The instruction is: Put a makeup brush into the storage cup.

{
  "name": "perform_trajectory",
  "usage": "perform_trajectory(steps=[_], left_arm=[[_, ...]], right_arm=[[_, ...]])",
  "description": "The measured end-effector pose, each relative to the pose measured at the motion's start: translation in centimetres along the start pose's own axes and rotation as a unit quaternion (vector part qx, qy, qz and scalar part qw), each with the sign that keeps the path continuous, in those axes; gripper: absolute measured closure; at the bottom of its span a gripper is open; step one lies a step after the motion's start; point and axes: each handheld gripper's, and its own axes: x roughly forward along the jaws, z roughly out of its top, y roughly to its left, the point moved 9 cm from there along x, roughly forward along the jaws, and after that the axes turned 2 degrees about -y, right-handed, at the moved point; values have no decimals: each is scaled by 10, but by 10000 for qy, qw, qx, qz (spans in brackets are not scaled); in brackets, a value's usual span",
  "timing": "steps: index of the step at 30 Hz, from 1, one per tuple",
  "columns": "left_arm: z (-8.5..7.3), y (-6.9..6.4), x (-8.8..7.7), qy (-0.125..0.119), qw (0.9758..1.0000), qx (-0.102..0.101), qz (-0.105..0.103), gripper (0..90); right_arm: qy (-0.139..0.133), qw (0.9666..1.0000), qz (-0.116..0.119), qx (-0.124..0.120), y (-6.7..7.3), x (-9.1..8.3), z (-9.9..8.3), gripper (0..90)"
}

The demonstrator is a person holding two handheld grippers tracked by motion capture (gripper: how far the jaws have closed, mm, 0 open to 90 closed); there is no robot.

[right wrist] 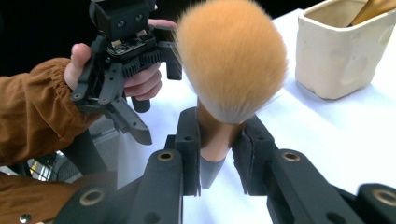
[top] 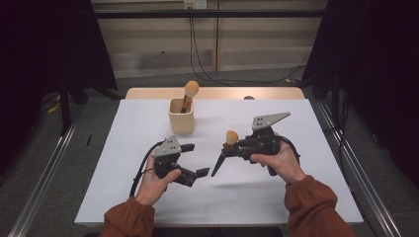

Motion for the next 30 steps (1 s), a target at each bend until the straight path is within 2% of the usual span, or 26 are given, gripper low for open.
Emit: perform_trajectory(steps=[5,13,15,18,22,24,30], left_arm=[[-4,-3,3,110,9999,35,-61,27],[-5,-4,6,98,9999,37,-78,20],[-7,-4,7,162,9998,75,-85,20],[-8,-6,9,196,9996,29,-215,35],[-9,-7,11,183,9994,-32,-302,42],[-10,-8,12,220,9994,40,-272,42],[-10,-7,19,221,9996,-5,-199,57]], right_arm=[[221,9997,-34,-33,-1,3,1,731],[541,9985,-59,-100,-2,11,5,731],[675,9976,-87,-132,-3,13,5,731],[890,9957,-141,-201,-2,15,7,731],[1024,9944,-159,-225,-1,19,8,731],[1084,9937,-144,-228,-1,21,7,731],[1058,9941,-75,-221,2,25,7,731]])
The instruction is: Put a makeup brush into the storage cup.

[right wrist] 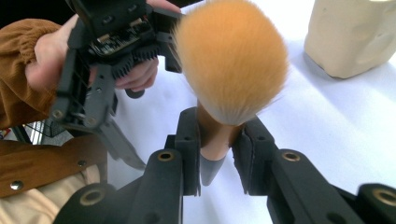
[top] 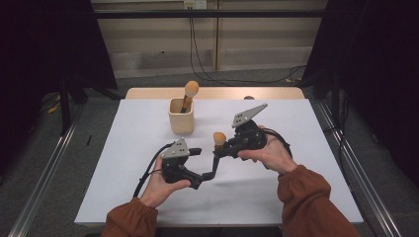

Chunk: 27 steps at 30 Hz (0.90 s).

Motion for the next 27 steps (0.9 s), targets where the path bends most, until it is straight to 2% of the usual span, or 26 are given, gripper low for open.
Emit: perform_trajectory(steps=[5,9,12,14,18,20,22,25,27], left_arm=[[1,0,3,13,10000,-20,-47,59],[3,2,4,-45,10000,71,19,146],[3,2,6,-37,10000,-54,-74,232],[4,1,6,-107,9999,-37,-121,291],[7,-1,8,-207,9996,-10,-198,346],[7,-3,8,-197,9995,20,-234,419],[5,-3,9,-157,9995,33,-259,450],[4,-3,10,-169,9995,-37,-275,538],[5,-1,11,-169,9996,-27,-213,613]], right_arm=[[-41,10000,41,10,2,4,0,731],[-96,9999,66,-3,3,5,0,731],[-148,9999,75,10,4,5,0,731],[-171,9998,72,20,3,6,0,731],[-201,9998,78,-13,4,7,0,731],[-216,9997,72,-16,5,7,0,731],[-213,9997,83,-11,5,7,-1,731],[-258,9996,106,4,5,6,-2,731],[-259,9996,115,-26,6,8,-2,730]])
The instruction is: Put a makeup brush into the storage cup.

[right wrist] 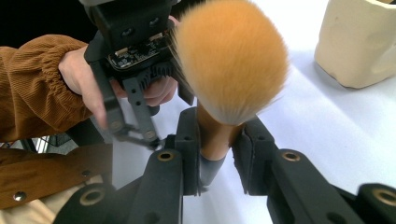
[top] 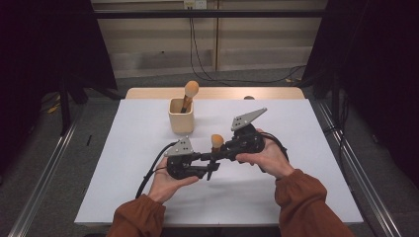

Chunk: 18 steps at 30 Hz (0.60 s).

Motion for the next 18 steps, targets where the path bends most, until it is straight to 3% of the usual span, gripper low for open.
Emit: perform_trajectory(steps=[7,13,18], left_arm=[[-3,-1,1,87,9999,65,-122,738],[-1,-2,2,38,9999,110,-53,742],[-2,-4,3,66,9999,79,-117,744]], right_arm=[[-85,10000,-6,53,-3,3,-2,731],[-203,9998,-4,55,-3,1,-2,730],[-214,9998,6,35,-2,1,-4,728]])
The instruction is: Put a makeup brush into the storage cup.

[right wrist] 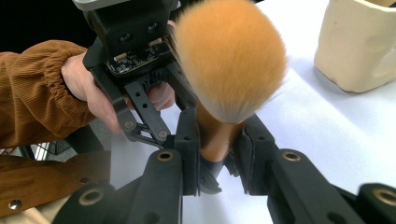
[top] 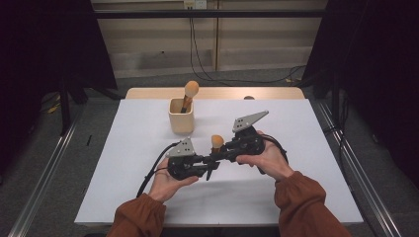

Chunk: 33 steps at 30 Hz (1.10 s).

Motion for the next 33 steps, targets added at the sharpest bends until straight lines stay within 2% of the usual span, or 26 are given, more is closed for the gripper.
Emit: perform_trajectory(steps=[5,8,10,15,20,23,29,31,33], left_arm=[[0,0,-1,27,10000,5,36,744],[0,1,-1,-10,10000,-76,-3,744],[1,1,-1,-54,9999,-146,-3,745],[2,4,-3,-72,9998,-161,52,745],[3,6,-6,-86,9998,-151,121,745],[2,7,-8,-67,9998,-132,154,744],[3,11,-16,-94,9996,-148,240,744],[3,13,-18,-111,9994,-173,289,744],[2,14,-20,-139,9992,-213,299,744]], right_arm=[[-111,9999,-23,35,0,-1,-2,723],[-173,9998,-57,56,-1,-1,-2,714],[-209,9997,-68,66,0,-2,-2,693],[-306,9993,-139,133,-2,-4,-3,644],[-435,9986,-235,174,-5,-6,-7,524],[-556,9977,-326,203,-7,-7,-8,361],[-789,9953,-514,236,-10,-9,-7,173],[-839,9941,-652,229,-13,-8,-10,104],[-851,9928,-764,367,-16,-8,-14,32]])
